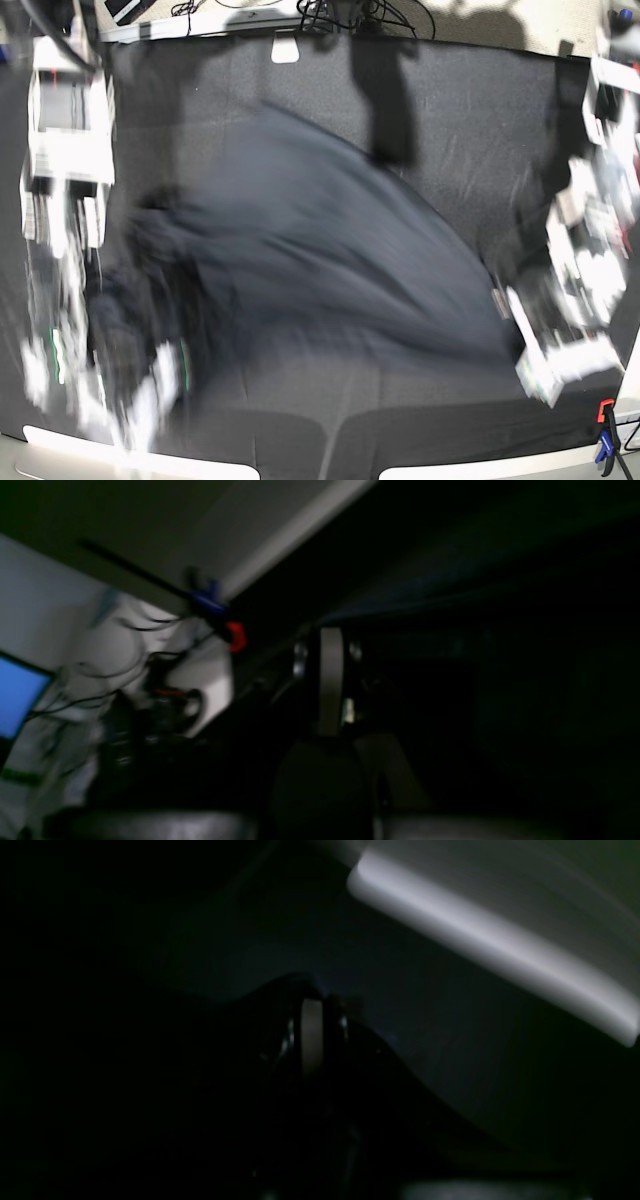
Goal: Layout the t-shirt on the table in an organized manner, then fold the t-shirt properly
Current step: 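Fling the shirt with both grippers to spread it flat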
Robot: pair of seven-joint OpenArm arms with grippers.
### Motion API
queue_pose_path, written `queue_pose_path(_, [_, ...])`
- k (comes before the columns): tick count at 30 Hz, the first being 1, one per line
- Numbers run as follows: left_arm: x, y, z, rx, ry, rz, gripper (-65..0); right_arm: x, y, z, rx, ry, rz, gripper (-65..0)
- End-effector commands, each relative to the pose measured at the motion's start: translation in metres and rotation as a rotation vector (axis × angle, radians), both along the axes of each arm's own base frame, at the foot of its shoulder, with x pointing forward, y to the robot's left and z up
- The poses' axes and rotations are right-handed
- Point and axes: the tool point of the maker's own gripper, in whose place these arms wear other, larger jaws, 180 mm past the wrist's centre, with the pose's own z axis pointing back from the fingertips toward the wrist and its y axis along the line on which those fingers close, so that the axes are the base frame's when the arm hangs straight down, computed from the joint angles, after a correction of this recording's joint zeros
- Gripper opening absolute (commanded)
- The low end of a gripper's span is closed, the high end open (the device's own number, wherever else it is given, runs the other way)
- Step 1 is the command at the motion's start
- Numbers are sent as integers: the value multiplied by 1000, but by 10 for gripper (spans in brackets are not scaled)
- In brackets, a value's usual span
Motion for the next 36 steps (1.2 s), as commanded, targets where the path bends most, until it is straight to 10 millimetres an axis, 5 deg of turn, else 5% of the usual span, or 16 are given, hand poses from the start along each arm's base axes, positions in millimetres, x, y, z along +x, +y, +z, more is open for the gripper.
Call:
queue_pose_path(1, [13,18,52,2,-125,42,-650,18,-4,69,22,-152,-16,-650])
queue_pose_path(6, [18,70,125,-206,-268,161,-650,26,-13,190,1,-300,-45,-650])
queue_pose_path(8, [12,86,139,-255,-303,182,-650,23,-15,210,13,-325,-40,-650])
queue_pose_path(10, [6,90,139,-310,-285,155,-650,22,-17,209,14,-309,-41,-650])
queue_pose_path(15, [-12,80,123,-374,-210,76,-650,15,-26,161,-8,-172,-48,-650])
queue_pose_path(20, [-44,59,65,-319,-72,-3,-650,-15,-65,93,-86,-15,-75,-650])
queue_pose_path(29, [-125,36,-46,-287,179,-47,-650,-108,-160,-6,-263,188,-227,-650])
queue_pose_path(36, [-198,27,-103,-200,372,-51,-650,-186,-198,-54,-189,288,-291,-650])
